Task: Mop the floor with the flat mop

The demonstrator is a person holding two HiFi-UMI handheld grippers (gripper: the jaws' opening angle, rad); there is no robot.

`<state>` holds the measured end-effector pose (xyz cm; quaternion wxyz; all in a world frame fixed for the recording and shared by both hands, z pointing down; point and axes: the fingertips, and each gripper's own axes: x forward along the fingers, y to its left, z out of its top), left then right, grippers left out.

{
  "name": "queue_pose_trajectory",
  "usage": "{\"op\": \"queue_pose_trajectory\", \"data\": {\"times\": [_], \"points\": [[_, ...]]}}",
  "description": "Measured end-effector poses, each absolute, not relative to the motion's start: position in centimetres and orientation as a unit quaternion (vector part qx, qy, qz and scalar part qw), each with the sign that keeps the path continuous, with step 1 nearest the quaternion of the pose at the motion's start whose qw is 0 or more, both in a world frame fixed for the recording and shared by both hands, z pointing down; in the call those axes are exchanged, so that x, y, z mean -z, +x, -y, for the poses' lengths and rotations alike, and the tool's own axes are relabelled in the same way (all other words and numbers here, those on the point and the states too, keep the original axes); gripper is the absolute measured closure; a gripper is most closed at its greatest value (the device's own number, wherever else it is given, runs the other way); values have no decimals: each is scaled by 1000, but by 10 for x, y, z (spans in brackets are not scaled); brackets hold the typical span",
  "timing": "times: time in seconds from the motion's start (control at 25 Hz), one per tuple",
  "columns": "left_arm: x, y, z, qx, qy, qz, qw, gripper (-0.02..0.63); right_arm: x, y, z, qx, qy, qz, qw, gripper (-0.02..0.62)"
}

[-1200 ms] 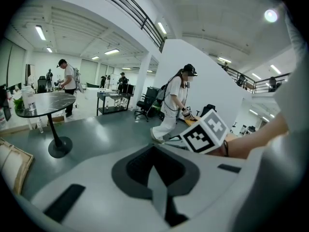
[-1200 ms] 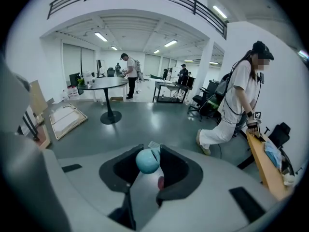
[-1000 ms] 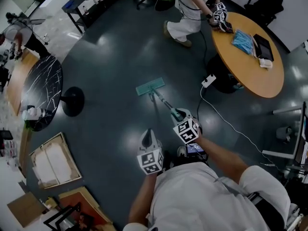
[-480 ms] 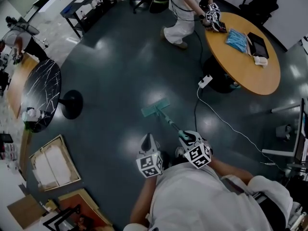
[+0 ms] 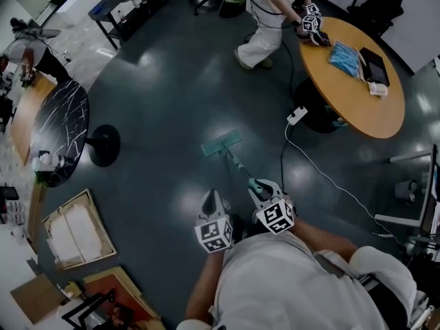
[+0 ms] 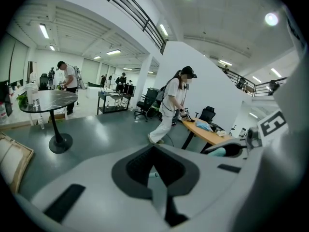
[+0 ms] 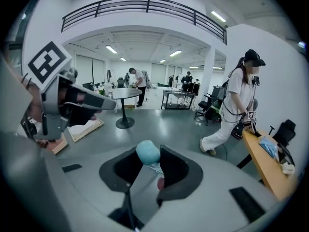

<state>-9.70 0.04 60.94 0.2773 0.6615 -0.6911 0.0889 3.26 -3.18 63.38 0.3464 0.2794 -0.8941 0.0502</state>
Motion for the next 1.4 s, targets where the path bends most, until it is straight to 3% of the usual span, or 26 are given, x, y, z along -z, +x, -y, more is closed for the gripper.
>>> {"op": "queue_pose_trajectory", "data": {"times": [0.28, 0.64, 0.92, 1.4], "points": [[-611, -121, 13, -93, 652, 697, 282, 600, -672, -29, 121, -24, 290, 894, 340, 483], [-617, -136, 18, -99, 647, 701, 284, 601, -770, -63, 218, -13, 310, 861, 404, 483], [-617, -143, 16, -97, 654, 697, 278, 600, -729, -66, 187, -9, 313, 876, 367, 483], [-596, -94, -8, -90, 685, 672, 266, 600, -609, 25, 45, -44, 302, 901, 310, 483]]}}
